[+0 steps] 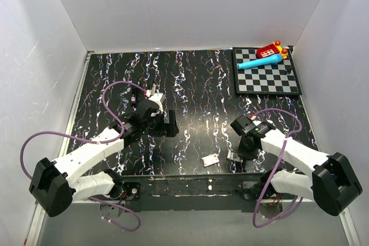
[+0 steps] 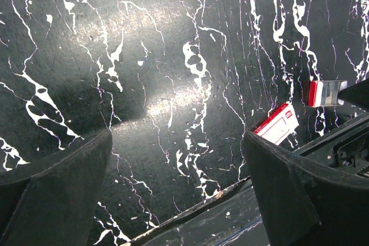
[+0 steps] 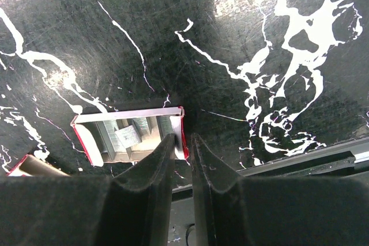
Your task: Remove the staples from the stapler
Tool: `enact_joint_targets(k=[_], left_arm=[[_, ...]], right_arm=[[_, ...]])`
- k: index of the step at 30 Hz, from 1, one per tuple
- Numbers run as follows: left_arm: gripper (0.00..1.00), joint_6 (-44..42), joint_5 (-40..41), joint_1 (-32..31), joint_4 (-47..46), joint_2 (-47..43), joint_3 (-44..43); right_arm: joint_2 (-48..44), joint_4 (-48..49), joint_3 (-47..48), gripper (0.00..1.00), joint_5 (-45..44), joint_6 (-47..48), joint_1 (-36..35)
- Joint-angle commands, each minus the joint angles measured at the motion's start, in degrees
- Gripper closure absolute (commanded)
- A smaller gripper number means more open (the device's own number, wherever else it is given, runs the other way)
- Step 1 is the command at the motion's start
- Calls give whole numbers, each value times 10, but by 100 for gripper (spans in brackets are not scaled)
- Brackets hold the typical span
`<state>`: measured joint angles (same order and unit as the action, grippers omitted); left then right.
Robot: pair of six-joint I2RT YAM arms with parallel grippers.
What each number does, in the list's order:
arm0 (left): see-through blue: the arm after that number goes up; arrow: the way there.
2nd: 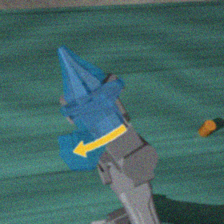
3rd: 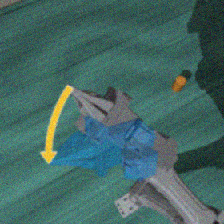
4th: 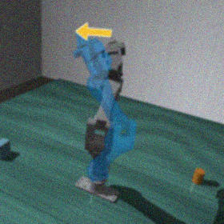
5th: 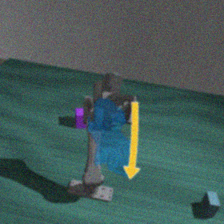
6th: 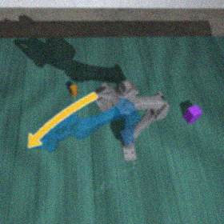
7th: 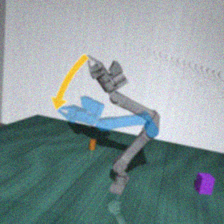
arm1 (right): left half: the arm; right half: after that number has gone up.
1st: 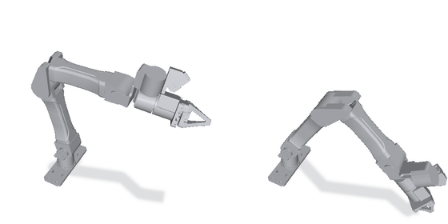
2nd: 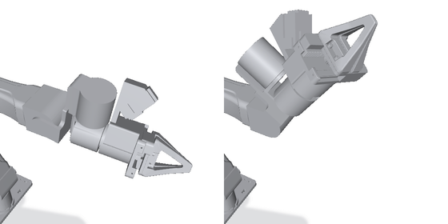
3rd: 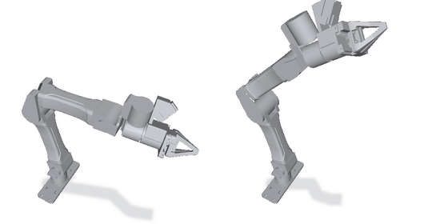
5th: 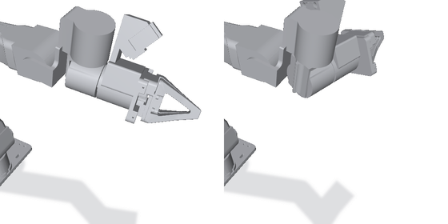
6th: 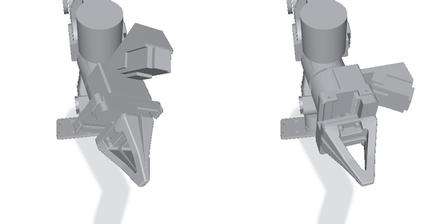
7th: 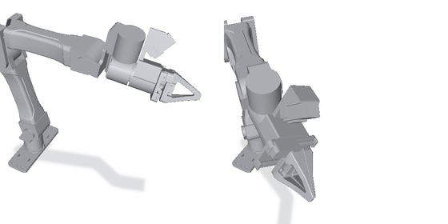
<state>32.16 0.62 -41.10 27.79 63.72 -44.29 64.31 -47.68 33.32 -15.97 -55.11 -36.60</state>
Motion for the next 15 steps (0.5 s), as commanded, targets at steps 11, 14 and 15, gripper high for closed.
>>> enact_joint_targets(k=[11,14,15], left_arm=[[2,0,11,-2,-8,-10,11],[2,-1,12,-2,-7,-11,12],[2,-1,11,-3,-7,-10,13]], right_arm=[[40,32,22,90,1,18,3],[47,39,23,99,6,23,3],[49,40,24,99,8,24,3]])
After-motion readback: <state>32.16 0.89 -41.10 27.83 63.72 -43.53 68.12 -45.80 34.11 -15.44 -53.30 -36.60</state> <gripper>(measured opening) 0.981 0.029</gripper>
